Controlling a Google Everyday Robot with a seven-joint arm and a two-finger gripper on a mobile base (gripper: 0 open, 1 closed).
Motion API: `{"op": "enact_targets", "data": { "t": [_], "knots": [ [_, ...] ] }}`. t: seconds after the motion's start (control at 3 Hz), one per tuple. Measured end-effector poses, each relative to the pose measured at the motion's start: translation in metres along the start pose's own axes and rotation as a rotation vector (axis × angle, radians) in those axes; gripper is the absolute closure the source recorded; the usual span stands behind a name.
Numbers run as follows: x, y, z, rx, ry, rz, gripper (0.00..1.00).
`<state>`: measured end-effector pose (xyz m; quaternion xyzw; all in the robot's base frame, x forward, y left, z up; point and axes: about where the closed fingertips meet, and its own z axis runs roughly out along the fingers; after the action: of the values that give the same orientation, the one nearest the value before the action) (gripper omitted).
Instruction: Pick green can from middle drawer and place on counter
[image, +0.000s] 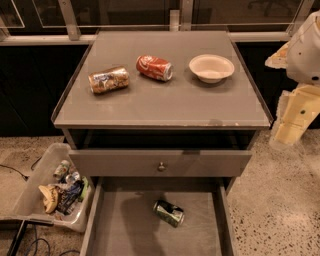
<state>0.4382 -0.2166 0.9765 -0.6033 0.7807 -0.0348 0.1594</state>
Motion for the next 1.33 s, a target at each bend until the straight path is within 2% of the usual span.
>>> {"op": "enact_targets", "data": {
  "t": [0.33, 0.67, 1.0, 1.33],
  "knots": [
    [0.000, 0.000, 0.000, 0.000, 0.000, 0.000, 0.00],
    [0.004, 0.006, 0.022, -0.008, -0.019, 0.011, 0.00],
    [0.012, 0.021, 0.075, -0.057, -0.077, 0.043, 0.00],
    [0.021, 0.039, 0.130, -0.109, -0.181, 0.073, 0.00]
  ]
}}
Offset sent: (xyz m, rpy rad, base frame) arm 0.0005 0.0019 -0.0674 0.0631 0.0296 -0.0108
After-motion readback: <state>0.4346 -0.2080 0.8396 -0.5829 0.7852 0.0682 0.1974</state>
